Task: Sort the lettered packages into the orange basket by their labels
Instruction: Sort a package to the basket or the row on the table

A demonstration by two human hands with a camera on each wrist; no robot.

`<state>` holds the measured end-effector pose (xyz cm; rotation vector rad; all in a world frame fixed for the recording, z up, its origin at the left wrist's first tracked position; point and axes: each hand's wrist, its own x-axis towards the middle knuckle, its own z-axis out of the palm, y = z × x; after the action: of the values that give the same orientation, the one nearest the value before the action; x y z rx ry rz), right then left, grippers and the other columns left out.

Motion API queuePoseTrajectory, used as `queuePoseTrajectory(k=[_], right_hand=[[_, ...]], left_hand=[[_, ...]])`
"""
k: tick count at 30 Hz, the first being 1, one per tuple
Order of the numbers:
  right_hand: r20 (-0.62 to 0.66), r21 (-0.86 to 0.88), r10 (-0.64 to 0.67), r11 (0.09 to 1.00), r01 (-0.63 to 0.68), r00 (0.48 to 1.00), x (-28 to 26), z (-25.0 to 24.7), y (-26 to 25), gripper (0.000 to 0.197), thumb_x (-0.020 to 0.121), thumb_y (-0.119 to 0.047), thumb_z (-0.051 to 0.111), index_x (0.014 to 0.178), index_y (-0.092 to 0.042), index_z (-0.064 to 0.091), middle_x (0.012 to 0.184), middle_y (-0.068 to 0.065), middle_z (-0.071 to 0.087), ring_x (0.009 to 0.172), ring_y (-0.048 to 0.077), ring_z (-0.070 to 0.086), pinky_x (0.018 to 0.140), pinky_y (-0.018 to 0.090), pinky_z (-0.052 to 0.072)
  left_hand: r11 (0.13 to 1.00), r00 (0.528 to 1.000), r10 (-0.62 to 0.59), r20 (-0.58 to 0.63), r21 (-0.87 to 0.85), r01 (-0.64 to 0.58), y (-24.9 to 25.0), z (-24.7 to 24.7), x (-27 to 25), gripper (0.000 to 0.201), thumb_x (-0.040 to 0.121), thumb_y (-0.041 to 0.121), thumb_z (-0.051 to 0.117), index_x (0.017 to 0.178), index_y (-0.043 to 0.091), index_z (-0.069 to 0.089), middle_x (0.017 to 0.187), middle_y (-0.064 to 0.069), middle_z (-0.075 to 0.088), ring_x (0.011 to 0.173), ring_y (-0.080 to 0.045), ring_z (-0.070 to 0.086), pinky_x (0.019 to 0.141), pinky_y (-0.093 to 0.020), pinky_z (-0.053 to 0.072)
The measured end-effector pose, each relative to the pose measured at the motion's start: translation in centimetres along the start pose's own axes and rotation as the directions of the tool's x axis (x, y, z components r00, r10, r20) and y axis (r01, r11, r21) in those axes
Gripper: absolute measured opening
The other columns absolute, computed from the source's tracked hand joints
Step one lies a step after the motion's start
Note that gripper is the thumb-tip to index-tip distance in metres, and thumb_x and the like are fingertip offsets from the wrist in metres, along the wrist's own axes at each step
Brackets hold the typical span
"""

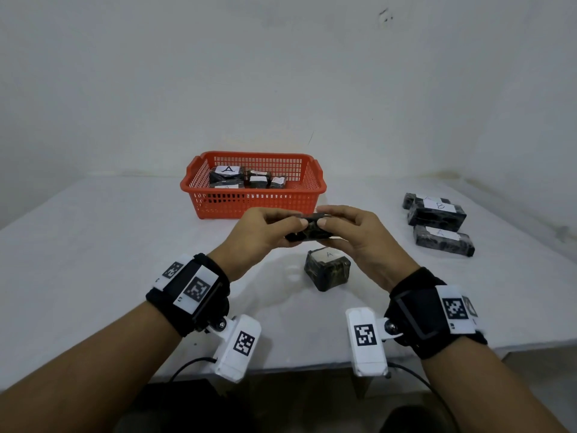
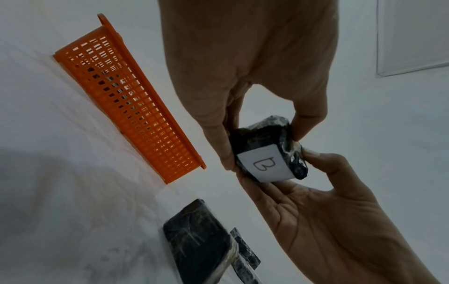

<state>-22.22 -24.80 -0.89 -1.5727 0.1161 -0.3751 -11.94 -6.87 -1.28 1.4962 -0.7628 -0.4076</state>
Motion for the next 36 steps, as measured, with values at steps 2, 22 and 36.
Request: queuePoseTrajectory(k=[2, 22, 36], right_hand=[[0.039, 0.004, 0.014, 1.0, -0.014, 0.999, -0.1, -0.1, -0.2, 0.032, 0.094, -0.01, 0.07, 0.125, -0.001, 0.069, 0.113, 0.014, 0.078, 0.109, 0.024, 0.075, 0.107, 0.041, 0.055], [0.014, 0.057, 0.085, 0.995, -0.085, 0.996, -0.4, 0.3, -0.1, 0.02, 0.099, -0.007, 0.066, 0.116, 0.001, 0.071, 0.107, 0.02, 0.078, 0.097, 0.036, 0.077, 0.085, 0.044, 0.064], [-0.068, -0.027, 0.039, 0.999, -0.041, 0.997, -0.6, 1.0, 0.4, 0.022, 0.097, -0.013, 0.07, 0.116, -0.002, 0.073, 0.102, 0.017, 0.08, 0.093, 0.031, 0.079, 0.076, 0.036, 0.064]], left_hand=[[1.0, 1.0, 0.009, -0.013, 0.026, -0.008, 0.1, -0.1, 0.0, 0.026, 0.096, 0.014, 0.07, 0.12, 0.005, 0.074, 0.116, -0.013, 0.076, 0.11, -0.028, 0.073, 0.099, -0.044, 0.059], [0.991, 0.995, 0.073, 0.07, 0.105, -0.08, 0.2, -0.6, -0.5, 0.054, 0.087, 0.003, 0.079, 0.136, 0.015, 0.061, 0.127, -0.002, 0.072, 0.118, -0.012, 0.069, 0.095, -0.026, 0.058], [0.995, 0.994, 0.083, -0.073, 0.06, -0.079, -0.7, 0.1, -0.6, 0.023, 0.1, 0.009, 0.064, 0.12, 0.01, 0.075, 0.111, -0.007, 0.079, 0.105, -0.02, 0.076, 0.091, -0.034, 0.062]])
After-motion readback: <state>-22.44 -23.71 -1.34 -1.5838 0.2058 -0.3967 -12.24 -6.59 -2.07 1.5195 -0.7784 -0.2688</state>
